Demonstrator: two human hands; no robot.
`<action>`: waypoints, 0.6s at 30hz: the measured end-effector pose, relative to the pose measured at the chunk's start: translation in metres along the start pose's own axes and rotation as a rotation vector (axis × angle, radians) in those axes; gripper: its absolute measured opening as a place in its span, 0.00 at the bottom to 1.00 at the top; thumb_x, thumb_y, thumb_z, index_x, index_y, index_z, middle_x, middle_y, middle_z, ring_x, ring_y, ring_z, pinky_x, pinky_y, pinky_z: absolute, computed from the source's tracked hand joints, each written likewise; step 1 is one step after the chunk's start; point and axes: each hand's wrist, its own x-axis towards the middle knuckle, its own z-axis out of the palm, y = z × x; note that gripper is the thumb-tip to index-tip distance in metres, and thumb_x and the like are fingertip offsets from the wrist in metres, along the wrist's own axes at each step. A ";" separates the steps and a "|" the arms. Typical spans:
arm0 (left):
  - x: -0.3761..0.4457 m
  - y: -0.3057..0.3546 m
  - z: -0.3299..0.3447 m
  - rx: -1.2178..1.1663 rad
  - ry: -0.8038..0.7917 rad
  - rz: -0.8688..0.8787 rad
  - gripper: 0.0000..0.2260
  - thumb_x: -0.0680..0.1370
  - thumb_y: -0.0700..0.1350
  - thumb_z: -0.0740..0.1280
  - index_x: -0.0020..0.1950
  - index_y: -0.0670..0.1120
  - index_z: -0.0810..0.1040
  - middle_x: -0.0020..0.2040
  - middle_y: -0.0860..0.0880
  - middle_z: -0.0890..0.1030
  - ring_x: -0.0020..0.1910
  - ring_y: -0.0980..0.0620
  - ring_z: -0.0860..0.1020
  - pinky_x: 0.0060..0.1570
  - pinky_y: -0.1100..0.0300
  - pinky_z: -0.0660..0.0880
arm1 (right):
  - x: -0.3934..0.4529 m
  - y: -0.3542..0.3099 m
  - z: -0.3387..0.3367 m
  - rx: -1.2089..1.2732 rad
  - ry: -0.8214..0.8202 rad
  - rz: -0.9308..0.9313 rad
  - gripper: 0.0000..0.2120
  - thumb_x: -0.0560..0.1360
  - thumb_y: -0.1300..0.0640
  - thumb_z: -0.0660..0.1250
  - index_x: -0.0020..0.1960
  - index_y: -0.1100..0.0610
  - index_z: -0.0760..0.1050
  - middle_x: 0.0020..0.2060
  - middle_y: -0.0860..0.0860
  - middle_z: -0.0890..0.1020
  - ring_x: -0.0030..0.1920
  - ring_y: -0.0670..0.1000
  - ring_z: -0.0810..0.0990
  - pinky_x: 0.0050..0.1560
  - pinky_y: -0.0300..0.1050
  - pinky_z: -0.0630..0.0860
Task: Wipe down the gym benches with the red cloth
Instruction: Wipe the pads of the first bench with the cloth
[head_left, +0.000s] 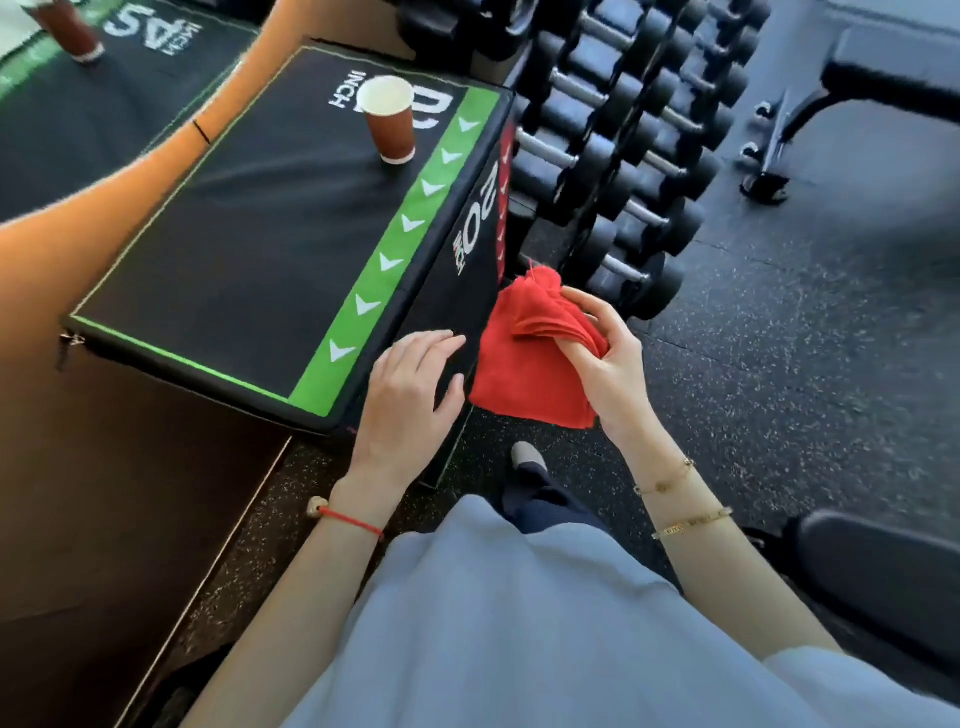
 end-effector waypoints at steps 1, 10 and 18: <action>-0.003 0.006 0.002 -0.010 -0.023 0.033 0.17 0.79 0.41 0.67 0.68 0.44 0.77 0.66 0.48 0.78 0.68 0.48 0.74 0.70 0.49 0.68 | -0.013 0.003 -0.008 0.000 0.043 0.009 0.18 0.76 0.65 0.69 0.65 0.57 0.75 0.55 0.50 0.83 0.55 0.44 0.81 0.58 0.38 0.76; -0.024 0.069 0.032 -0.110 -0.216 0.352 0.17 0.77 0.39 0.69 0.66 0.42 0.79 0.64 0.47 0.79 0.66 0.46 0.76 0.67 0.46 0.70 | -0.124 0.033 -0.075 0.015 0.460 0.094 0.16 0.75 0.51 0.71 0.62 0.52 0.78 0.53 0.45 0.84 0.55 0.44 0.82 0.56 0.34 0.74; -0.049 0.146 0.076 -0.171 -0.344 0.600 0.17 0.77 0.38 0.69 0.66 0.41 0.78 0.64 0.45 0.80 0.66 0.43 0.76 0.67 0.44 0.70 | -0.211 0.047 -0.139 0.020 0.741 0.134 0.11 0.79 0.51 0.66 0.59 0.52 0.79 0.55 0.48 0.83 0.58 0.46 0.80 0.63 0.42 0.73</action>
